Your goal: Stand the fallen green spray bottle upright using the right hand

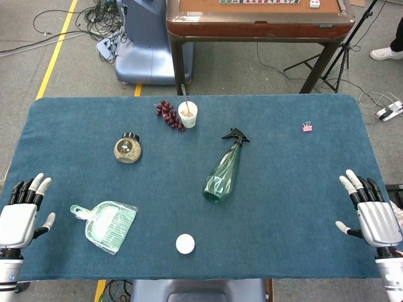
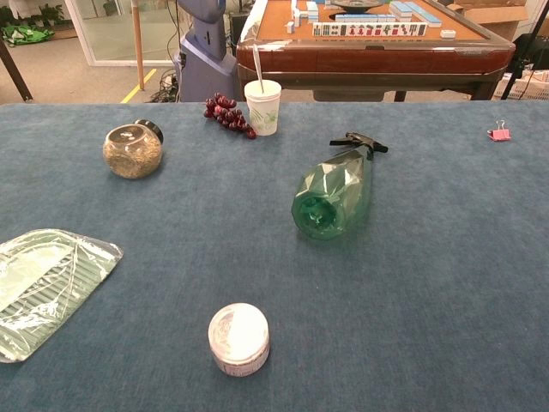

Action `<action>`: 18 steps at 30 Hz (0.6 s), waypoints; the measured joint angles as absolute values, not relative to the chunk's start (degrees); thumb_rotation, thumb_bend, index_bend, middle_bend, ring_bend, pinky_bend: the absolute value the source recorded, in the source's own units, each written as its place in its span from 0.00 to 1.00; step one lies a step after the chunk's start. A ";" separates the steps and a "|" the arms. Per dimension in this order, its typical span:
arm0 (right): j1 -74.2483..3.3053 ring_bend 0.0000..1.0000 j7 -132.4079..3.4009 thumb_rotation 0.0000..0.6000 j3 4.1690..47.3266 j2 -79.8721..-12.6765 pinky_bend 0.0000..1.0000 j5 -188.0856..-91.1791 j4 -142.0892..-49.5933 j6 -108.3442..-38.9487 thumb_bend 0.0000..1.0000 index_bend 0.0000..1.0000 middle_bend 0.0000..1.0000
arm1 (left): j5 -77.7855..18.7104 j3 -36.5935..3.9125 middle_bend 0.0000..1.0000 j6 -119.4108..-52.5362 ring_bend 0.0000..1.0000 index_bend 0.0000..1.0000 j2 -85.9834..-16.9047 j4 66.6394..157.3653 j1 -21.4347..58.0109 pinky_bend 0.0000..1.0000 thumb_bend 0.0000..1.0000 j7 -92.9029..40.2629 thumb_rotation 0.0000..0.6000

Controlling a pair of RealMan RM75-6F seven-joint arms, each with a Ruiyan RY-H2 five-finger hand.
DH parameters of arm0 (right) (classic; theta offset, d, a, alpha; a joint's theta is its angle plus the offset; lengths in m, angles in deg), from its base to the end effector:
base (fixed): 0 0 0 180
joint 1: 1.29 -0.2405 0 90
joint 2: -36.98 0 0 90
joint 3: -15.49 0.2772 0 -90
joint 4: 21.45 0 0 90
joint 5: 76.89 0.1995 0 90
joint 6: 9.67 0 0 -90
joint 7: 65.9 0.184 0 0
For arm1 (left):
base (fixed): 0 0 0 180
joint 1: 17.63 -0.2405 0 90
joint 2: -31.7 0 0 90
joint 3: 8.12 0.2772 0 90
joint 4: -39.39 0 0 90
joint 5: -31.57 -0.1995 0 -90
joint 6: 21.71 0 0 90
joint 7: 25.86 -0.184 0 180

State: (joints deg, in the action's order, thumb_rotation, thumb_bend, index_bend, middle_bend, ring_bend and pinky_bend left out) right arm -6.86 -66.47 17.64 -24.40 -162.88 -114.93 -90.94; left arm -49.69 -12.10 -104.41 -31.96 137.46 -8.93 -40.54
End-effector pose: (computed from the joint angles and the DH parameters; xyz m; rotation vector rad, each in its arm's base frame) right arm -0.3281 -0.2227 0.1789 1.4460 -0.9237 0.8395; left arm -0.3054 0.2445 0.1722 -1.4340 -0.7932 -0.7817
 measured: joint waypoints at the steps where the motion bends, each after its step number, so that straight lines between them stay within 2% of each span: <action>1: -6.88 0.00 -66.49 1.00 17.64 -24.39 0.00 -162.95 -114.97 -90.96 0.04 0.00 0.00 | -49.70 -12.08 0.00 -104.43 0.00 0.00 -31.96 137.46 -8.95 0.00 0.38 -40.55 1.00; 18: -7.95 0.00 -65.45 1.00 17.60 -23.70 0.00 -164.40 -115.85 -90.13 0.04 0.00 0.02 | -50.26 -11.83 0.00 -105.04 0.00 0.00 -31.68 137.31 -9.41 0.00 0.38 -39.72 1.00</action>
